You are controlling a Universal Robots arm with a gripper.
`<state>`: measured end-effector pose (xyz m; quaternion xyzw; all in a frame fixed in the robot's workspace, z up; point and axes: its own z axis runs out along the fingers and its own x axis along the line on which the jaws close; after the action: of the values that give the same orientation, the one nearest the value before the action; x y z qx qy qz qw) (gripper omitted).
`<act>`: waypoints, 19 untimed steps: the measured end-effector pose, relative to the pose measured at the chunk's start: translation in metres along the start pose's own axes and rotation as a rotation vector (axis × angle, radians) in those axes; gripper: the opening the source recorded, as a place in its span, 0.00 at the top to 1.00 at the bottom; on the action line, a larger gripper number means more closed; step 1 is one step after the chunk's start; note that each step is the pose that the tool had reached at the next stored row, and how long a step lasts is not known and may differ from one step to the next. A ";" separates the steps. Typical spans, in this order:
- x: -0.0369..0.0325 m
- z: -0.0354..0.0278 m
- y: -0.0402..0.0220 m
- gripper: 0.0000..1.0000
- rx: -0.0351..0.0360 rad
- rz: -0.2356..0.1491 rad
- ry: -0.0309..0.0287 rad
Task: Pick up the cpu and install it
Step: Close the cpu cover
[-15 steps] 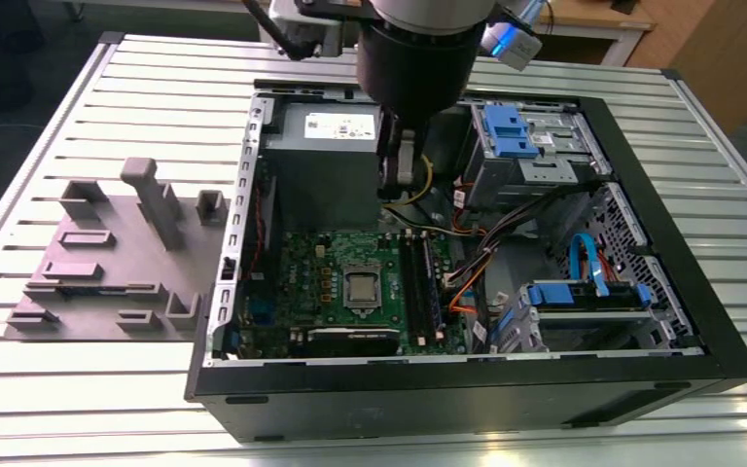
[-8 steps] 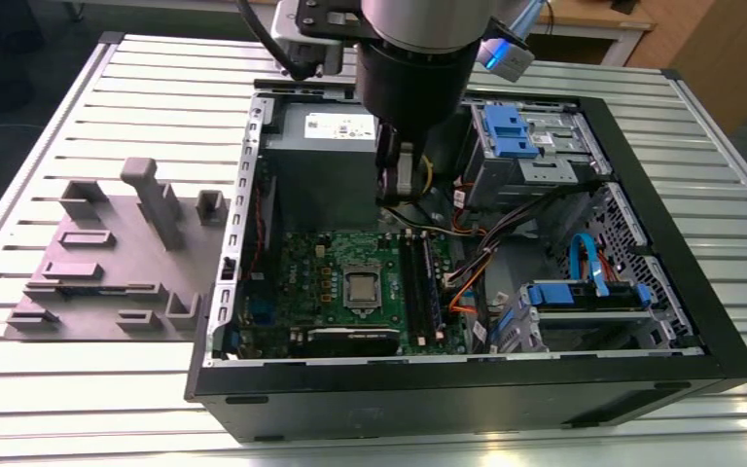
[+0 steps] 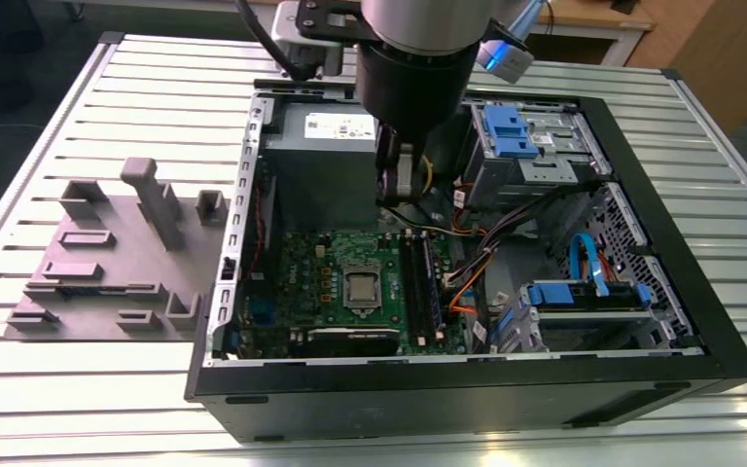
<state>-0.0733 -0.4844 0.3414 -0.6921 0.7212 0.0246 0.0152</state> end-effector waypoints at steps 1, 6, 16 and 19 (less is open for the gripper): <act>0.0001 0.0016 0.0000 0.90 -0.0001 0.000 0.0003; 0.0005 0.0095 -0.0002 0.90 -0.0002 0.000 0.0005; 0.0006 0.0099 -0.0002 0.90 -0.0002 0.000 0.0006; 0.0006 0.0099 -0.0001 0.90 -0.0002 0.000 0.0006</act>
<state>-0.0733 -0.4844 0.3315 -0.6921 0.7212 0.0244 0.0150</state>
